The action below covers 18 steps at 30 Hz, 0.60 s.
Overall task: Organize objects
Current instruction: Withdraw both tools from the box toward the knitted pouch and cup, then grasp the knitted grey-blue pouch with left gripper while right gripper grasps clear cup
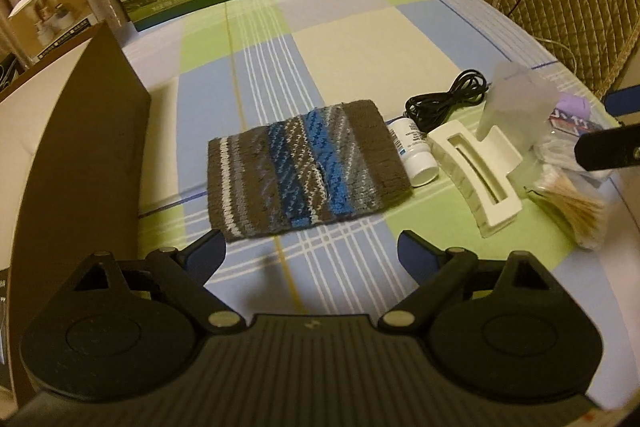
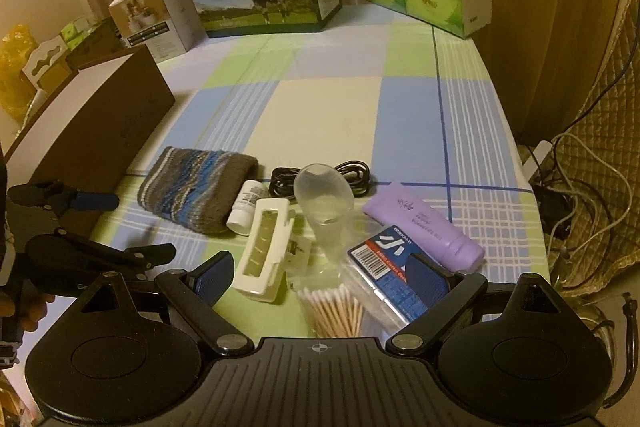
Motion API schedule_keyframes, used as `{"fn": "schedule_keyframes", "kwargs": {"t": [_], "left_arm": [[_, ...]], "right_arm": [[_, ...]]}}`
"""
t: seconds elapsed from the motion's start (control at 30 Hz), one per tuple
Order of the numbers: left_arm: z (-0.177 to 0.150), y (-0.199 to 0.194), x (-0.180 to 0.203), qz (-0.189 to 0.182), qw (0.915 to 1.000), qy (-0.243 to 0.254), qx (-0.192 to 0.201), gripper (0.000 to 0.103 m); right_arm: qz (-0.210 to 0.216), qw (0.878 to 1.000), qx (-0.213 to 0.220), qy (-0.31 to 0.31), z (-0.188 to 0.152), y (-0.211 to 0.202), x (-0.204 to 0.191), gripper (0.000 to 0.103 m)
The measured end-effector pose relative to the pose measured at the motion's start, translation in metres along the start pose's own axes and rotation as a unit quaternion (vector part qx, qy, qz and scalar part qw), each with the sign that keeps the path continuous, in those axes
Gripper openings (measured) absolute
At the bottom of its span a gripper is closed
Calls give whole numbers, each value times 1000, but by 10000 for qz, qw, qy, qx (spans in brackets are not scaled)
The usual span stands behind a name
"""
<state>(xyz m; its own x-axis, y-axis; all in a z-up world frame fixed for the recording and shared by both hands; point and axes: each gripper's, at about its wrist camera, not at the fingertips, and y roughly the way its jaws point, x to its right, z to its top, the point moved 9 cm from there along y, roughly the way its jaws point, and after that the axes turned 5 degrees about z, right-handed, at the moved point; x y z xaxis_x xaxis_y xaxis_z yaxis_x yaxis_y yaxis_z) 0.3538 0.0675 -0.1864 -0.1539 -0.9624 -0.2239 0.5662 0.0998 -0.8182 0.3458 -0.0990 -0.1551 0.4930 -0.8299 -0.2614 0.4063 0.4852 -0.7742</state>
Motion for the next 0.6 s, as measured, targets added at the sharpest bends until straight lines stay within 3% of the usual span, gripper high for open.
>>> {"fn": "schedule_keyframes", "kwargs": {"t": [0.4,0.5,0.57,0.6], "left_arm": [[10,40,3,281,9983,499,61,87],[15,45,-2,238,9989,388,129,86],[18,48,-5,190,9990,365,165,80],[20,48,-5,127,9990,382,201,72]], "right_arm": [[-23,9999,31,105,9,12,10,91],[-54,9999,26,126,10,15,13,91],[-73,9999,18,139,11,18,16,91],[-83,9999,14,138,12,19,17,91]]}}
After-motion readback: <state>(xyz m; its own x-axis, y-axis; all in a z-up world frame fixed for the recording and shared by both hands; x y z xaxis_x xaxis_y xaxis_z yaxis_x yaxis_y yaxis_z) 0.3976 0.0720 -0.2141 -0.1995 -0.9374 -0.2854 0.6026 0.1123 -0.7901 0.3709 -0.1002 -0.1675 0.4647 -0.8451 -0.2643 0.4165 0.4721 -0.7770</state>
